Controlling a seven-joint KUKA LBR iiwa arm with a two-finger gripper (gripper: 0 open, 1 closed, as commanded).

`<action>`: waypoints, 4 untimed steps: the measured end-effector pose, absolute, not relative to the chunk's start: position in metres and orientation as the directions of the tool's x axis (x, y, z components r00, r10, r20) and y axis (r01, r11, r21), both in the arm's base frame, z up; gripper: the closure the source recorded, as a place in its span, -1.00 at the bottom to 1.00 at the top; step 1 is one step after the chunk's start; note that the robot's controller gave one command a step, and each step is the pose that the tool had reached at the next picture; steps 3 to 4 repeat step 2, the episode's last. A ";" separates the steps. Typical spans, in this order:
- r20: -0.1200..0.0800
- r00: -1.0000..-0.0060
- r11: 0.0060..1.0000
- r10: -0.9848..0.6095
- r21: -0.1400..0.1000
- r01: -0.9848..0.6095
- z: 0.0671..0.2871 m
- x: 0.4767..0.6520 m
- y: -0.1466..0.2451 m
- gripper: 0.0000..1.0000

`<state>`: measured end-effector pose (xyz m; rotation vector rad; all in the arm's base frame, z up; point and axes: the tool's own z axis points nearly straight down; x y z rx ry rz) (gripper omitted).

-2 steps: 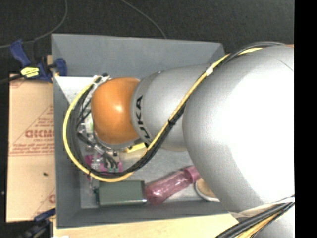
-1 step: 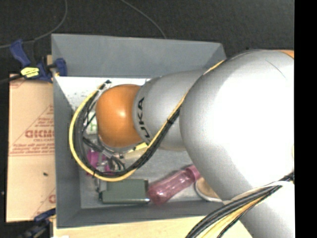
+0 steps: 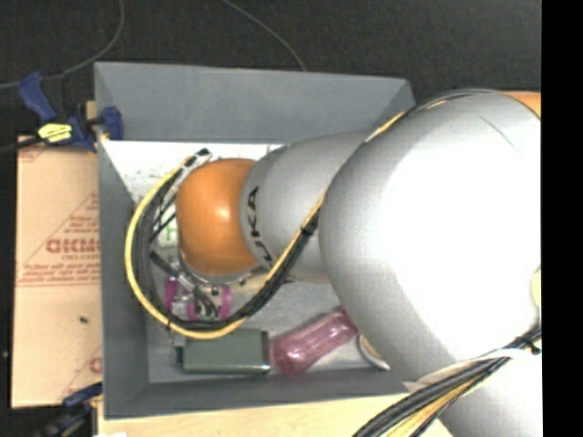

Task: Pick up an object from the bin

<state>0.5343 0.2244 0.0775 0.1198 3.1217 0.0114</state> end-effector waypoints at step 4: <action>-0.017 -0.997 0.997 0.077 0.008 0.077 0.080 0.534 0.224 1.00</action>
Offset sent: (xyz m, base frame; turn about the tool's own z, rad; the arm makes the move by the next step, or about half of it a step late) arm 0.0000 0.0000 0.0838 0.0000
